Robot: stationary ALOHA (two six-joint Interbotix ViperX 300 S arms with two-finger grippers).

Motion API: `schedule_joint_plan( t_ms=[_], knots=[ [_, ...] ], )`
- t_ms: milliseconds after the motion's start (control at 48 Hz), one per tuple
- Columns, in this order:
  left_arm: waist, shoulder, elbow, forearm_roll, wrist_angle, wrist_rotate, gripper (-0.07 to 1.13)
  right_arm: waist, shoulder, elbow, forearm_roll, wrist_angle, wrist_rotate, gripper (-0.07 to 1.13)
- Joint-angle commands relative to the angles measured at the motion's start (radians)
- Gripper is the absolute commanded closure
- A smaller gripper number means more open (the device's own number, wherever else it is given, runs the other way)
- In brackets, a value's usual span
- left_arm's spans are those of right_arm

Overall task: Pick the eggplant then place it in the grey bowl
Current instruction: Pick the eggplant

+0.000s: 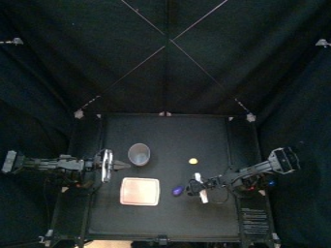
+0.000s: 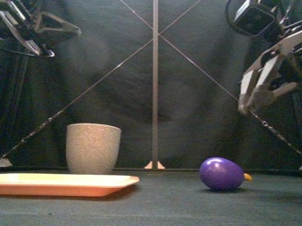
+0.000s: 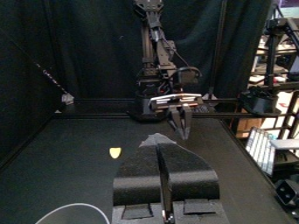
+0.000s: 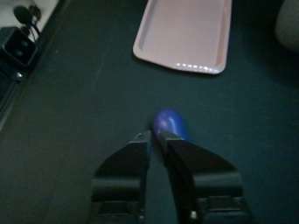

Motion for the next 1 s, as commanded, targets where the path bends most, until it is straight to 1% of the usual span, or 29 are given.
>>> schedule_joint_plan(
  t_ms=[21,125,208,500,750,896,1000],
  knots=[
    [-0.002,0.0,-0.012,0.003,-0.006,0.002,1.09,-0.008,0.072,-0.06,0.009,0.005,-0.002,0.26],
    [-0.005,0.0,-0.008,0.002,-0.005,0.002,1.09,-0.02,0.132,-0.091,0.009,0.005,-0.002,0.09],
    [-0.005,0.0,-0.006,0.0,-0.005,0.0,1.09,-0.023,0.17,-0.114,0.005,0.005,-0.003,0.0],
    [-0.006,0.0,0.0,0.002,-0.005,0.0,1.09,-0.074,0.25,-0.155,-0.002,0.005,-0.006,0.01],
    [-0.009,0.0,0.006,0.0,-0.005,0.0,1.09,-0.078,0.31,-0.167,0.003,0.023,-0.003,0.01],
    [-0.009,0.0,0.006,0.0,-0.005,0.0,1.09,-0.078,0.322,-0.172,0.005,0.023,-0.003,0.04],
    [-0.009,-0.002,0.006,-0.002,-0.005,0.0,1.09,-0.083,0.324,-0.175,0.006,0.023,-0.002,0.11]
  ],
)
